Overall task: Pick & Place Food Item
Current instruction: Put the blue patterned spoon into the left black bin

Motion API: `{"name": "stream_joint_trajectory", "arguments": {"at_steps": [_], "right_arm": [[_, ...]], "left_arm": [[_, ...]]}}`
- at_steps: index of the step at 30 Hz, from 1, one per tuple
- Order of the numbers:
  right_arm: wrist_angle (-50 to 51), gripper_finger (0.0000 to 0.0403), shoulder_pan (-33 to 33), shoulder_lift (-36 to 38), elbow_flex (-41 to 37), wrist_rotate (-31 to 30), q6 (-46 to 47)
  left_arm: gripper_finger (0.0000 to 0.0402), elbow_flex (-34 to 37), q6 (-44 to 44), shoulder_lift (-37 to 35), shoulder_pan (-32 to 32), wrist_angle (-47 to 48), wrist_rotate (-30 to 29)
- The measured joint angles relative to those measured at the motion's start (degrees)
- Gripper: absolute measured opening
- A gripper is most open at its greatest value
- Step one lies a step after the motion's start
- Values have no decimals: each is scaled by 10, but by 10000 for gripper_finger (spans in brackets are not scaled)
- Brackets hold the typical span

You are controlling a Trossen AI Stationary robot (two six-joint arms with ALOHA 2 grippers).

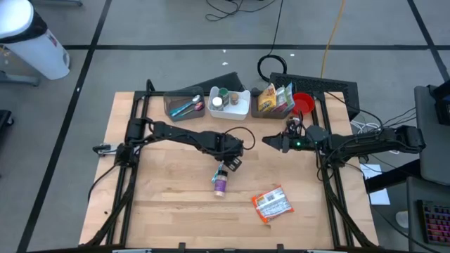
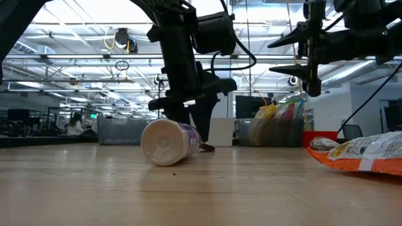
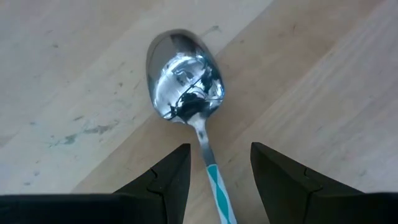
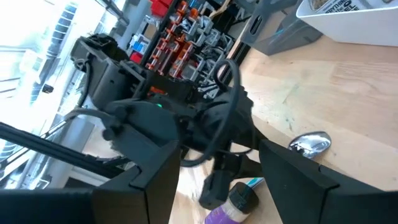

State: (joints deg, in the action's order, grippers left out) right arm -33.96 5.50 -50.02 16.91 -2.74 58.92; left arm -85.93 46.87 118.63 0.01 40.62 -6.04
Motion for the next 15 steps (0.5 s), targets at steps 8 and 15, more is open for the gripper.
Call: {"name": "stream_joint_trajectory", "arguments": {"at_steps": [8,15], "right_arm": [[-1,212,0,0,0,0,0],[-1,212,0,0,0,0,0]], "left_arm": [[177,0,14,-1,3,3,-16],[177,0,14,17,11,-1,-4]]}}
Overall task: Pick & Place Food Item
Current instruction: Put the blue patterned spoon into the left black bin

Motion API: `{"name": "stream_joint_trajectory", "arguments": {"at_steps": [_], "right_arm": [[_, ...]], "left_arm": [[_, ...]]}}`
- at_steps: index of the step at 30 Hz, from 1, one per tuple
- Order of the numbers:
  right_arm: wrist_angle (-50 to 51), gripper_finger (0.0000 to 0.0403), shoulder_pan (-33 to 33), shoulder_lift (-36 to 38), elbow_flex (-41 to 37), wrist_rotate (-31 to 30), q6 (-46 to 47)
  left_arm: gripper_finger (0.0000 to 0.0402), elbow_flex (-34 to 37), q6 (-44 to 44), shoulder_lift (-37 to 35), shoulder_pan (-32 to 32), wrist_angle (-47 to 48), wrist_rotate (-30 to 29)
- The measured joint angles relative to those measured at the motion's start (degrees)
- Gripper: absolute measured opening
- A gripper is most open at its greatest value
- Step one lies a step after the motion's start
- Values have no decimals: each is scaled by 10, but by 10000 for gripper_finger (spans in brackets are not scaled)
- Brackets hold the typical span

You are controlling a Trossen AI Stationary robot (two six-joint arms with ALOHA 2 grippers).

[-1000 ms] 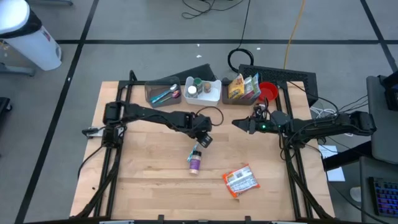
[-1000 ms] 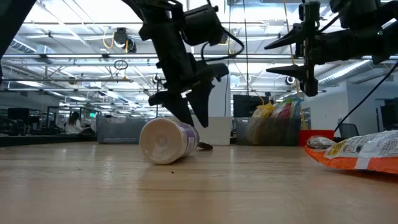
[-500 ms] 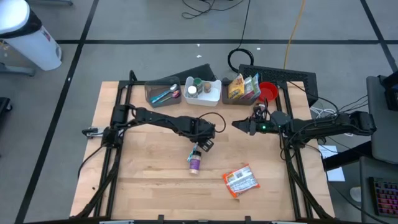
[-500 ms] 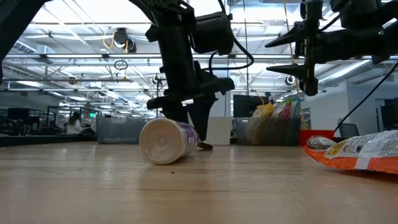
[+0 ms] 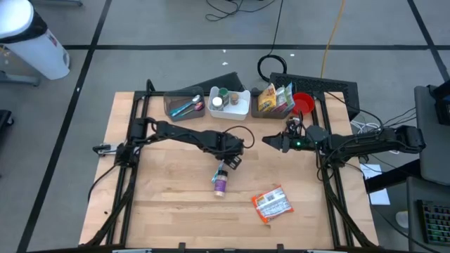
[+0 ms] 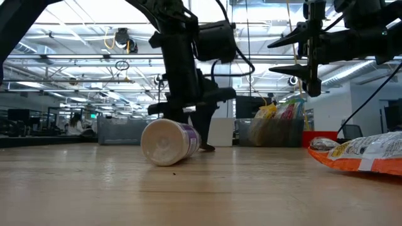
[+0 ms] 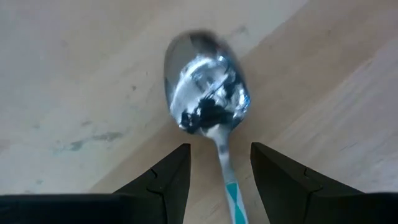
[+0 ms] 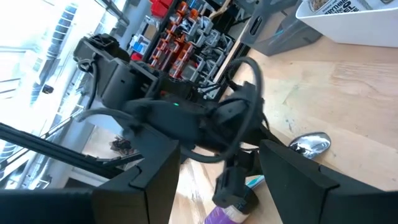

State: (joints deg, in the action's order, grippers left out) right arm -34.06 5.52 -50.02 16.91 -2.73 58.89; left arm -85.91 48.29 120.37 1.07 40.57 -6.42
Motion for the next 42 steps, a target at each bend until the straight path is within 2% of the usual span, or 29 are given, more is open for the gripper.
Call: {"name": "stream_joint_trajectory", "arguments": {"at_steps": [4,11,14,26,31,35,42], "right_arm": [[-2,212,0,0,0,0,0],[-2,212,-1,0,0,0,0],[-3,212,-1,0,0,0,0],[-4,212,-1,0,0,0,3],[-4,212,-1,0,0,0,3],[-5,212,-1,0,0,0,4],[-7,212,-19,0,0,0,0]], "left_arm": [[177,0,12,4,0,-1,16],[177,0,17,4,1,5,4],[165,0,16,8,1,12,6],[14,-2,-25,13,2,18,32],[25,-1,-38,13,18,17,77],[11,1,-59,-1,29,14,99],[17,1,-60,-82,61,-74,111]]}}
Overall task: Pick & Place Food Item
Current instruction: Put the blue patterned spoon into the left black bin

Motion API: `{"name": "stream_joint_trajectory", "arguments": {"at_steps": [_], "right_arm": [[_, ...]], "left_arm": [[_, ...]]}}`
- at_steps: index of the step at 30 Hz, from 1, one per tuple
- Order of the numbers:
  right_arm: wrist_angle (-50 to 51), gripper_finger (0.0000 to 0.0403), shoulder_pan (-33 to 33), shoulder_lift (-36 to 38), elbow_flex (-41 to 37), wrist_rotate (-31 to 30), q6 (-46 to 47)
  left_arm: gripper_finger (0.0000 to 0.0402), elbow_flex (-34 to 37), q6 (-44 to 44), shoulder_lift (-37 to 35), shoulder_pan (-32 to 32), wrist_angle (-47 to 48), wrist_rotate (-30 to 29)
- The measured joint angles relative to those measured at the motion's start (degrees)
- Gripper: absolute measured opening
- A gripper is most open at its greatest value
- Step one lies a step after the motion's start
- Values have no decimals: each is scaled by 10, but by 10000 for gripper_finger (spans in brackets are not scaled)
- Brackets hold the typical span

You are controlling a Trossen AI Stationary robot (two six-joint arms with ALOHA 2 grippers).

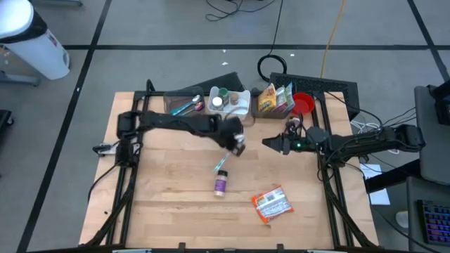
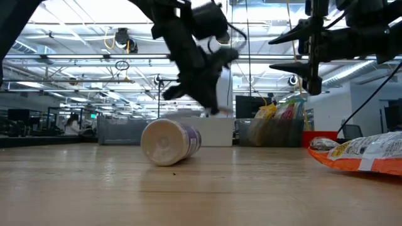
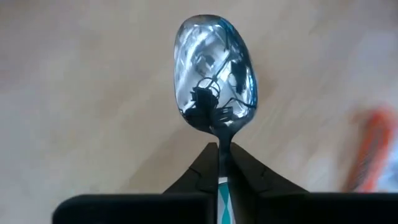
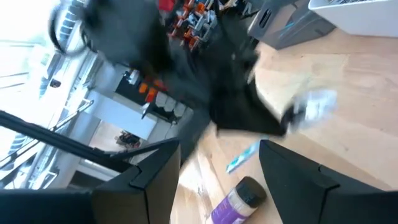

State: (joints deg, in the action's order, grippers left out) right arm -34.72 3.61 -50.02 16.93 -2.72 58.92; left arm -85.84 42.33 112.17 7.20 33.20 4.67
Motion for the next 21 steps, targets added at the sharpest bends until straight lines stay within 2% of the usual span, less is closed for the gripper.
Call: {"name": "stream_joint_trajectory", "arguments": {"at_steps": [11,18,21], "right_arm": [[-51,212,-46,0,0,-1,-56],[-175,212,-60,0,0,0,-106],[-241,212,-60,0,0,26,-116]], "left_arm": [[10,0,-18,-138,52,-216,5],[15,-1,0,-154,51,-412,89],[10,-1,5,-150,40,-470,121]]}}
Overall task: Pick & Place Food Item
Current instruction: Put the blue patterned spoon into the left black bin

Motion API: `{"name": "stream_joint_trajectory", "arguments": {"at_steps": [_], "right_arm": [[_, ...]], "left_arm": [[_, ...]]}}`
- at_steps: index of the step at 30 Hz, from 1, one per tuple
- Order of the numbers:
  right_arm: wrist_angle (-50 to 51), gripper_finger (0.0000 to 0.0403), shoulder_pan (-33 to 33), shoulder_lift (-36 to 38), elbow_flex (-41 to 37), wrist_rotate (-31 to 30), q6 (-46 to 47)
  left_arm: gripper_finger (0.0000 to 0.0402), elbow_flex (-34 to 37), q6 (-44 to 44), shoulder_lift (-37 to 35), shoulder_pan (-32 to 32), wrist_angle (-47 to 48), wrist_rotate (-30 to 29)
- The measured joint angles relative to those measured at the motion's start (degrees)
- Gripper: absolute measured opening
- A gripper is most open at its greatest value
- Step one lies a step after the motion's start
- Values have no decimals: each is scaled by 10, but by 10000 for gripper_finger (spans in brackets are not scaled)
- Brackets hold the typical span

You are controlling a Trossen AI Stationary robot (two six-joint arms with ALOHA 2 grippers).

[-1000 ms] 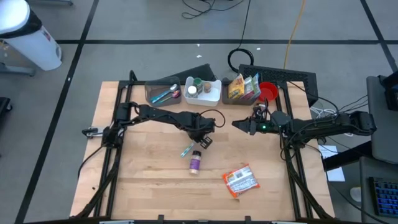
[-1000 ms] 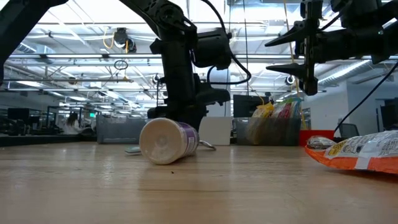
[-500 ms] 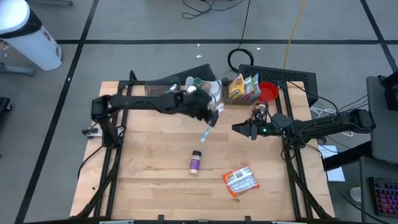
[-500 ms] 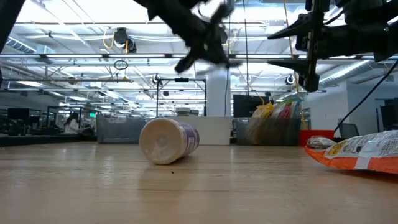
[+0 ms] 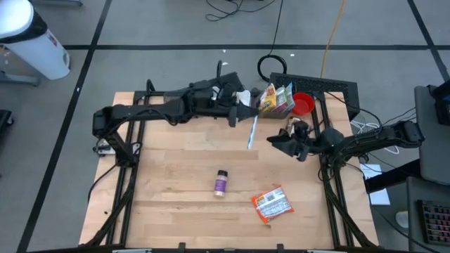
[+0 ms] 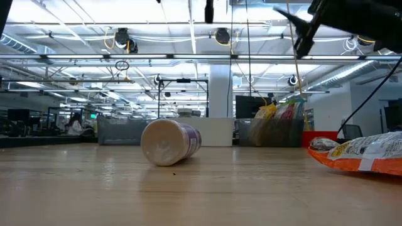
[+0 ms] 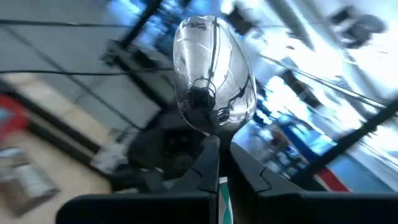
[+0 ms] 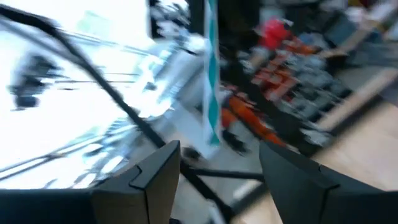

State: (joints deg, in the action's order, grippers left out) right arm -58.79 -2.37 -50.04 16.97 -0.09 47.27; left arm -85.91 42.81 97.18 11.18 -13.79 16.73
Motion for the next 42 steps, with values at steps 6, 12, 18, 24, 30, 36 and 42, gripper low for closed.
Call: {"name": "stream_joint_trajectory", "arguments": {"at_steps": [6,12,18,24,30,36,42], "right_arm": [[-36,212,0,-9,0,6,14],[-103,212,0,-57,0,21,30],[-188,212,0,-123,16,36,28],[-214,212,0,-182,49,71,38],[-245,210,-1,-214,78,125,44],[-254,180,-4,-217,89,127,30],[-269,121,-4,-217,89,138,28]], "left_arm": [[13,0,7,4,-22,-60,19],[10,0,45,27,-24,-104,57],[14,0,115,74,-34,-203,81],[10,0,155,108,-46,-255,90],[12,0,160,118,-51,-257,93],[10,0,161,118,-51,-267,106],[11,0,160,117,-54,-265,113]]}}
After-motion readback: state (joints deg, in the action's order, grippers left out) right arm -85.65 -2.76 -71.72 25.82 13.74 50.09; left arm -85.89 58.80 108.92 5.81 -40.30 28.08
